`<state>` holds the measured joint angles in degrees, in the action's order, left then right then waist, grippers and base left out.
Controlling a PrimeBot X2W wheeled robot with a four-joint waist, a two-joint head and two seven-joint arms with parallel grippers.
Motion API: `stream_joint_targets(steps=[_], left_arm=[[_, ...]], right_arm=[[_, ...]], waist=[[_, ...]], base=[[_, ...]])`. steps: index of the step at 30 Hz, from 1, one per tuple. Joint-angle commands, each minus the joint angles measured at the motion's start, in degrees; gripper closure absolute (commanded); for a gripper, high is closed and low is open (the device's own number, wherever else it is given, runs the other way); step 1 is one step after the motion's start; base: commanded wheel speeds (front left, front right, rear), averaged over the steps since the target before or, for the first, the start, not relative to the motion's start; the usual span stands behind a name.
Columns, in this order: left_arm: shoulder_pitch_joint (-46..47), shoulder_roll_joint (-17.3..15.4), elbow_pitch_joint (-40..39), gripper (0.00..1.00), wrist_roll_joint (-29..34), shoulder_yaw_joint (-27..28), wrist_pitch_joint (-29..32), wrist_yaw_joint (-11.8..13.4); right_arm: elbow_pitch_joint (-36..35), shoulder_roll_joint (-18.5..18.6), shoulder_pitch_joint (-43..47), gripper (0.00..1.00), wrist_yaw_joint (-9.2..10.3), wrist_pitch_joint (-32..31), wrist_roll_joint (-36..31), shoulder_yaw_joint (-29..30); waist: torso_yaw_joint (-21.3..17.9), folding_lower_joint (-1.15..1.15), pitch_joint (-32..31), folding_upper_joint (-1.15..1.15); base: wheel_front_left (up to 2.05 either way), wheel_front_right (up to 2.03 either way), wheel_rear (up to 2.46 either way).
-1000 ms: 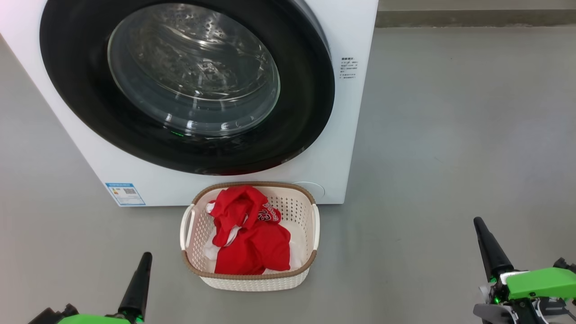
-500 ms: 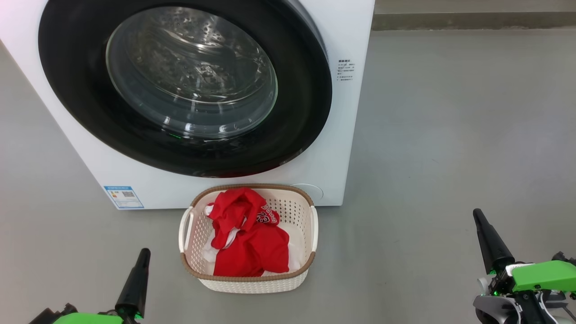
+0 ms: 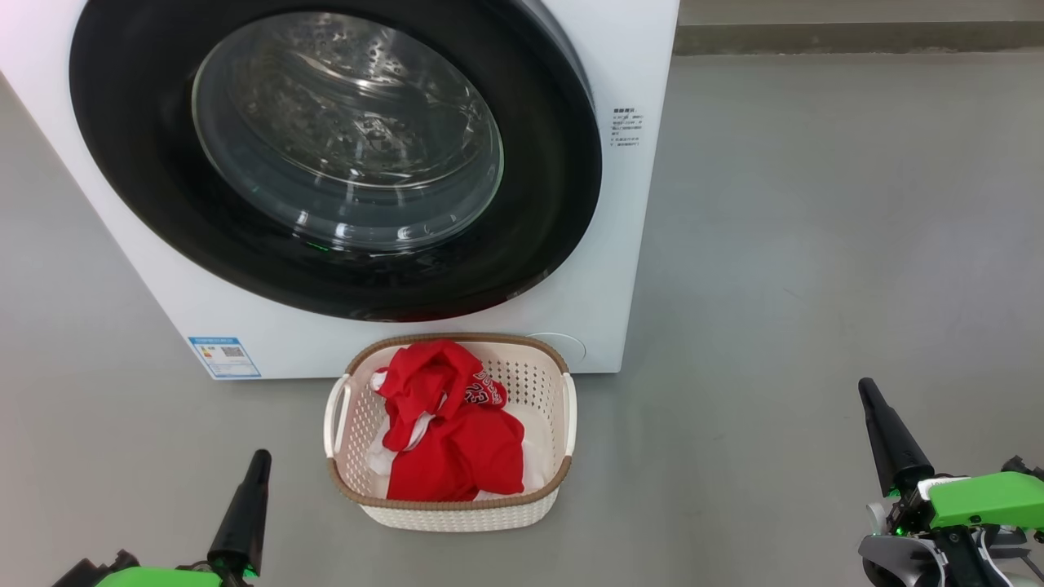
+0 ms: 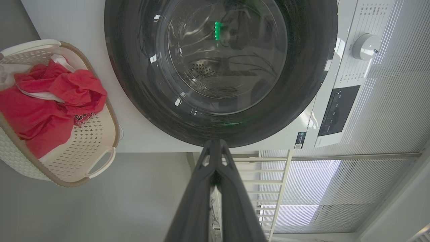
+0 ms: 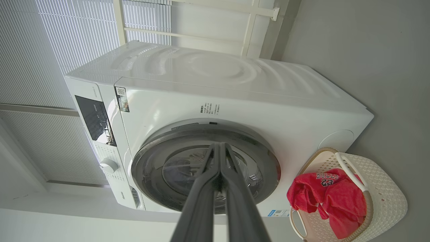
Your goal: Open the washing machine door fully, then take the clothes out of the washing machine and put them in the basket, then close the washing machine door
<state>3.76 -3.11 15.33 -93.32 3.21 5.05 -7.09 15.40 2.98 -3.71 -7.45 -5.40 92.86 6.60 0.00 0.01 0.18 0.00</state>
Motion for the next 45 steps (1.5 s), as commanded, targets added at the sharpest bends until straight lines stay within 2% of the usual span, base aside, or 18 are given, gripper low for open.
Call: stream_joint_targets(steps=[1,45], left_arm=[[2.3,-0.7,-1.3,1.00,0.1,2.0,0.4,-0.4],[2.4,-0.3,-1.3,1.00,0.6,2.6,0.9,-0.4]], right_arm=[[-1.4,0.6,-2.4,1.00,-0.03,-0.3,0.1,-1.0],[-1.4,0.3,-2.4,1.00,-0.03,-0.7,-0.3,-0.6]], waist=[[0.0,0.00,0.0,0.00],[0.0,0.00,0.0,0.00]], base=[[0.00,0.00,0.00],[0.00,0.00,0.00]])
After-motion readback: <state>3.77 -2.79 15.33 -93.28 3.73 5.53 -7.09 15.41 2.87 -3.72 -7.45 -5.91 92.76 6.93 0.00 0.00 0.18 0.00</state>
